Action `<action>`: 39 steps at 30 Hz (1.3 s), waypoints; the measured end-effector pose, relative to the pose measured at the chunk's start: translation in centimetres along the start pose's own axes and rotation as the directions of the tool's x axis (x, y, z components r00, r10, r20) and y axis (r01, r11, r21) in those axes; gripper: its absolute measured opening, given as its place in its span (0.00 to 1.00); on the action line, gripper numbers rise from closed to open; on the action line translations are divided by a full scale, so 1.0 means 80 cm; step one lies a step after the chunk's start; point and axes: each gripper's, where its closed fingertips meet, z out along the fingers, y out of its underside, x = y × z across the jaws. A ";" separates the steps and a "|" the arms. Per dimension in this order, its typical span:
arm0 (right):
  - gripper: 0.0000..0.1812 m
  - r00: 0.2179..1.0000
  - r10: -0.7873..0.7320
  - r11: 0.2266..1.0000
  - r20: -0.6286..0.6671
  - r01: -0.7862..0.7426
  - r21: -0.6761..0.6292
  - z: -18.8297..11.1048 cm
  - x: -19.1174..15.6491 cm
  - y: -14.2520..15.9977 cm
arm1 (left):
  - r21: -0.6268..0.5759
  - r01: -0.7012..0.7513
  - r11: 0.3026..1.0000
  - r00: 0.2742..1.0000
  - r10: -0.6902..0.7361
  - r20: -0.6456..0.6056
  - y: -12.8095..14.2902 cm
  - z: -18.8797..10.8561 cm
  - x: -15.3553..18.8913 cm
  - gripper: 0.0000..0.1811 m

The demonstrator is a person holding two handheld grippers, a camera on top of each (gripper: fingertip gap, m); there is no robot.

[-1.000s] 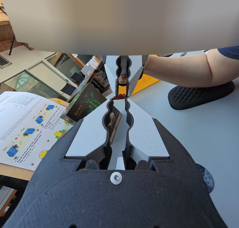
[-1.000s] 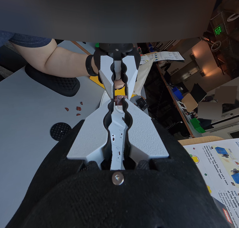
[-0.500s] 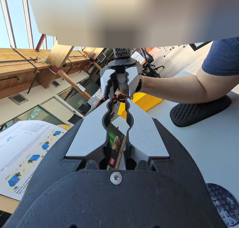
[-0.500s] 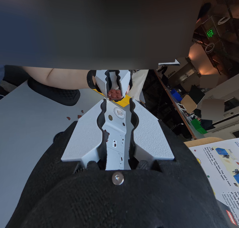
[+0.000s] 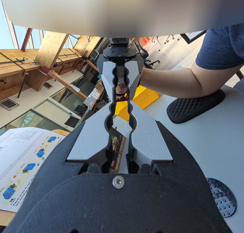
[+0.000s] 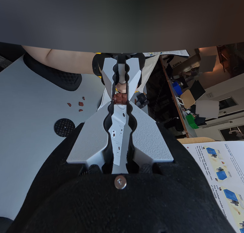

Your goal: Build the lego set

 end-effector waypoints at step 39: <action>0.11 0.998 -0.046 0.996 -0.032 0.044 -0.082 0.004 0.002 0.012 | -0.182 -0.047 0.982 0.999 0.051 0.016 0.006 -0.002 -0.001 0.09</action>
